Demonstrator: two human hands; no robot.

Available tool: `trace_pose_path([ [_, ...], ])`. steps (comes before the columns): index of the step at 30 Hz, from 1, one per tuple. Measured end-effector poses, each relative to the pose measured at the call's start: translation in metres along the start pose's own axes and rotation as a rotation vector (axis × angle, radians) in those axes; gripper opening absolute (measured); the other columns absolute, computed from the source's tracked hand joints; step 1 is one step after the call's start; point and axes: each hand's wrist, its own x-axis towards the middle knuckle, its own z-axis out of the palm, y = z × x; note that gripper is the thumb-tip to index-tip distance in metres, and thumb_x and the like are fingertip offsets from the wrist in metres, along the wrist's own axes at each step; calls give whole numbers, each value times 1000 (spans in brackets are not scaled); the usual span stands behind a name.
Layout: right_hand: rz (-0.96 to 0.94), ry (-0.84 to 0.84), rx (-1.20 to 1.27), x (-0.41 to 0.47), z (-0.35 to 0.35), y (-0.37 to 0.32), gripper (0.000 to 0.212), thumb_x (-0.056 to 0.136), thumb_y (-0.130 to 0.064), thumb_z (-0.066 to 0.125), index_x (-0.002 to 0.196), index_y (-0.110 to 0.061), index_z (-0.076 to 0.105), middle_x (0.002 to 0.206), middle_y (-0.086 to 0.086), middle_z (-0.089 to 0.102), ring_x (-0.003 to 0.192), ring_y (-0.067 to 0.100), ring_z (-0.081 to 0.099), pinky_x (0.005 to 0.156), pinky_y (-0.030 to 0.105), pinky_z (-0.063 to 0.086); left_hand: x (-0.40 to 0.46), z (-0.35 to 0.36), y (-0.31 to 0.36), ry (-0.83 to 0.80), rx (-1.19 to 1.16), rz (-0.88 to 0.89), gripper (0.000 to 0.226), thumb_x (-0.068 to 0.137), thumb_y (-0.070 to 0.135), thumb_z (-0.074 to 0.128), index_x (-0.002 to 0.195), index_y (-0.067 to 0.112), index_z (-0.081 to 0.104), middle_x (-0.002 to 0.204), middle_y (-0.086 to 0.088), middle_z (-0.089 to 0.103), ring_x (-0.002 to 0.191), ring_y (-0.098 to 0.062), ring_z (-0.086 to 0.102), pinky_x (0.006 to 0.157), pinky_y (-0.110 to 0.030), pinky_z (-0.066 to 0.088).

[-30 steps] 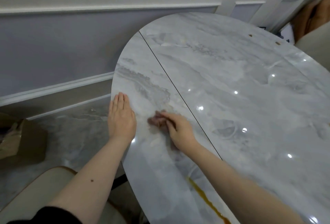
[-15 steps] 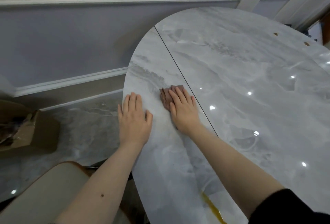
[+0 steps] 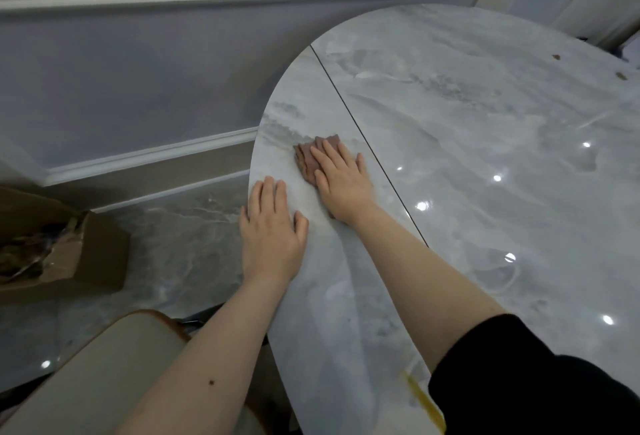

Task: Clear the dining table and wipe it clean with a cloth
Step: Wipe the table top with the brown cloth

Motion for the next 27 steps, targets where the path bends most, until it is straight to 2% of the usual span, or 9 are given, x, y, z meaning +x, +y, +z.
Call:
trace_pose_path([
  [6, -12, 36, 12, -58, 5, 0, 48, 101, -32, 30, 148, -30, 23, 158, -10, 13, 147, 15, 3, 118, 43, -1, 3, -6, 1, -19, -5, 22, 56, 92, 33, 41, 141, 8, 33, 150, -11, 31, 141, -26, 23, 107, -49, 32],
  [11, 25, 38, 31, -112, 13, 0, 47, 101, -33, 29, 148, -32, 23, 158, -11, 13, 147, 15, 2, 119, 44, -1, -14, -3, 1, 0, 19, 90, 53, 91, 27, 41, 139, 5, 37, 147, -14, 35, 140, -29, 25, 117, -50, 15],
  [16, -5, 67, 70, -164, 16, 5, 64, 88, -47, 9, 146, -30, 29, 156, -9, 21, 147, 15, 11, 117, 37, 5, -52, -9, 7, -10, 18, 74, 52, 95, 26, 36, 143, 6, 31, 152, -13, 29, 143, -28, 20, 119, -47, 7],
  [18, -16, 86, 129, -181, 15, 8, 57, 92, -41, 20, 142, -24, 40, 152, -3, 33, 144, 20, 23, 117, 37, 15, -68, -11, 11, -12, 23, 62, 52, 96, 24, 35, 144, 5, 30, 153, -14, 26, 143, -29, 18, 118, -47, 6],
  [20, -74, 172, 188, -195, 15, 11, 48, 91, -29, 32, 127, -11, 59, 137, 9, 53, 130, 29, 47, 111, 36, 32, -82, -12, 15, -18, 29, 59, 50, 96, 21, 35, 143, 4, 30, 152, -15, 26, 143, -31, 18, 118, -48, 5],
  [21, -86, 194, 243, -198, 14, 13, 45, 90, -24, 35, 119, -6, 64, 128, 14, 60, 121, 32, 55, 107, 33, 35, -88, -12, 17, -19, 31, 60, 50, 95, 19, 36, 142, 3, 31, 152, -16, 27, 142, -32, 18, 118, -48, 6],
  [24, -96, 166, 464, -209, -6, 17, 35, 91, -7, 38, 109, -1, 67, 111, 13, 69, 111, 27, 60, 101, 22, 38, -105, -10, 22, -12, 23, 70, 47, 92, 12, 40, 138, 2, 36, 148, -18, 31, 140, -34, 22, 118, -48, 12],
  [26, -35, 245, 559, -216, -26, 26, 35, 92, 2, 38, 114, -4, 65, 113, 7, 69, 113, 19, 59, 100, 20, 41, -118, -11, 27, -11, -18, 73, 47, 90, 6, 42, 136, 3, 38, 148, -17, 33, 140, -32, 23, 118, -46, 12],
  [27, 2, 286, 606, -222, -38, 31, 35, 93, 6, 38, 116, -3, 63, 114, 6, 68, 112, 14, 58, 97, 15, 41, -126, -11, 31, -16, -39, 76, 48, 89, 5, 41, 137, 4, 37, 149, -16, 31, 141, -30, 22, 118, -45, 11],
])
